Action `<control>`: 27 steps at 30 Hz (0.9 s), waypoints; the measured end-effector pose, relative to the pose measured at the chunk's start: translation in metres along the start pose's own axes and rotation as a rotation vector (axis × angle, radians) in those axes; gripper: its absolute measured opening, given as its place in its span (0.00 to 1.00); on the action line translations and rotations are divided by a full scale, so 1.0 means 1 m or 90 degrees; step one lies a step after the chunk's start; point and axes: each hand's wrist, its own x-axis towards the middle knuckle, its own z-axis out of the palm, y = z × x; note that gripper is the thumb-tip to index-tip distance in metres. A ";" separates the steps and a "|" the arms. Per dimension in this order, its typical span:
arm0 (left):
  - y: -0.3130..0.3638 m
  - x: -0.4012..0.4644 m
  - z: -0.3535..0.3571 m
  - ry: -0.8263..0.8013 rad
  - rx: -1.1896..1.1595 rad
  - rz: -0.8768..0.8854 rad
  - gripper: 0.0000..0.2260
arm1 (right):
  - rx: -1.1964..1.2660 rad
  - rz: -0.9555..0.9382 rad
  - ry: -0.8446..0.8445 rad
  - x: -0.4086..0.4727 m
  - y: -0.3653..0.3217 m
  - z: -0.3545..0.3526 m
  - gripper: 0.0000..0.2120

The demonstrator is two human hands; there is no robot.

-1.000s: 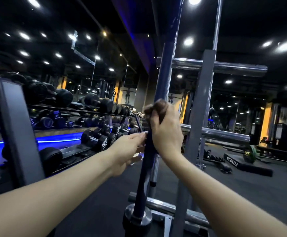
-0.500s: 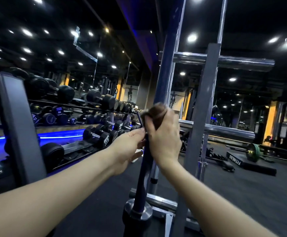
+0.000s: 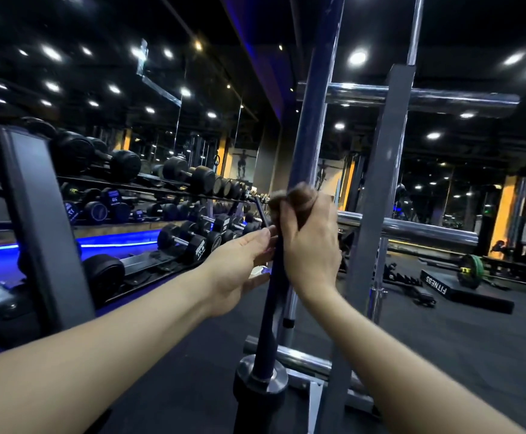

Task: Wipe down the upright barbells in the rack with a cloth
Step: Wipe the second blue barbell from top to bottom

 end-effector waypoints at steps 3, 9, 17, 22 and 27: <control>-0.009 -0.006 0.002 0.017 -0.025 0.001 0.15 | -0.030 0.021 -0.073 -0.028 0.011 -0.003 0.19; -0.007 -0.016 0.001 0.012 -0.050 -0.008 0.12 | -0.017 -0.001 0.013 0.039 -0.023 -0.012 0.23; -0.037 -0.028 -0.011 0.021 0.056 -0.033 0.13 | -0.020 0.038 -0.055 -0.050 0.019 0.007 0.24; -0.042 -0.037 -0.007 0.032 0.047 -0.045 0.13 | -0.051 0.038 -0.073 -0.035 0.011 -0.005 0.21; -0.047 -0.033 -0.010 0.032 0.045 -0.061 0.13 | 0.006 0.029 0.032 0.005 -0.007 0.000 0.22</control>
